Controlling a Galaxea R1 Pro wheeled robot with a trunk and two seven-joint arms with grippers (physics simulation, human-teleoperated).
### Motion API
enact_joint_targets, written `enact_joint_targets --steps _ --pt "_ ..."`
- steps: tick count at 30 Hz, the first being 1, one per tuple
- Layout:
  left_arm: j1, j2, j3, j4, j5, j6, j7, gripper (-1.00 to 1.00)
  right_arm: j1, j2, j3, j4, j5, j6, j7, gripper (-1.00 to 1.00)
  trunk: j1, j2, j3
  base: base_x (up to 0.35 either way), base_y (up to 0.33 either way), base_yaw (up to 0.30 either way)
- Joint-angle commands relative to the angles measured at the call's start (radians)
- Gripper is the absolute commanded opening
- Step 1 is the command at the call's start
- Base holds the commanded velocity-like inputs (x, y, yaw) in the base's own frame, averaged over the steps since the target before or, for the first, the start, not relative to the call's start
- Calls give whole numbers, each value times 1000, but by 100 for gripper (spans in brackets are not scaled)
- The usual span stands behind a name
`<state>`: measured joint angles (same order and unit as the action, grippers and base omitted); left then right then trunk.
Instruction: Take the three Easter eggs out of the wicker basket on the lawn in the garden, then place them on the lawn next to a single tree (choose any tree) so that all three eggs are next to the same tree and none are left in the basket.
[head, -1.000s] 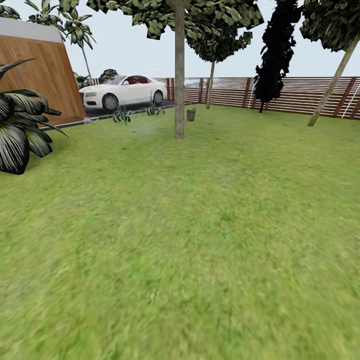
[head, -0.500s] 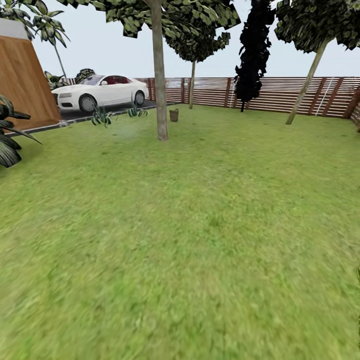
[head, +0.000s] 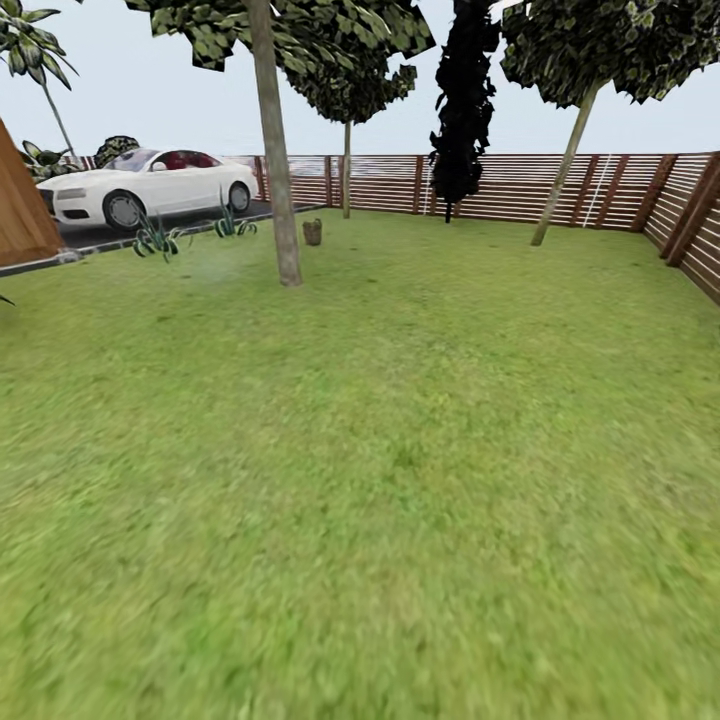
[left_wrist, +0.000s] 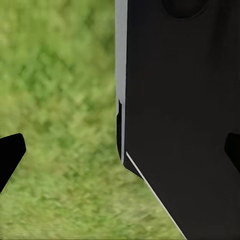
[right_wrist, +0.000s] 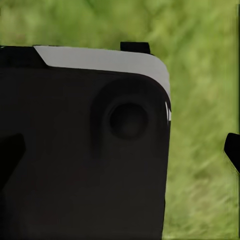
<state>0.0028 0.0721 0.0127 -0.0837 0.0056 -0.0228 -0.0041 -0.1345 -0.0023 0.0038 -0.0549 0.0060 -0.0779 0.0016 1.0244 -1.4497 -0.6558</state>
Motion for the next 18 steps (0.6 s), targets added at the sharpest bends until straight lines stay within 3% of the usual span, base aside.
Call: enact_joint_targets --steps 1,18 --pt "0 0 1 -1 1 -2 0 100 0 -1 1 1 1 -3 0 100 1 0 -1 340 0 -18" --pt "1 1 1 -1 1 -2 0 100 0 -3 -6 -2 -4 -3 -2 100 1 0 -1 340 0 -1"
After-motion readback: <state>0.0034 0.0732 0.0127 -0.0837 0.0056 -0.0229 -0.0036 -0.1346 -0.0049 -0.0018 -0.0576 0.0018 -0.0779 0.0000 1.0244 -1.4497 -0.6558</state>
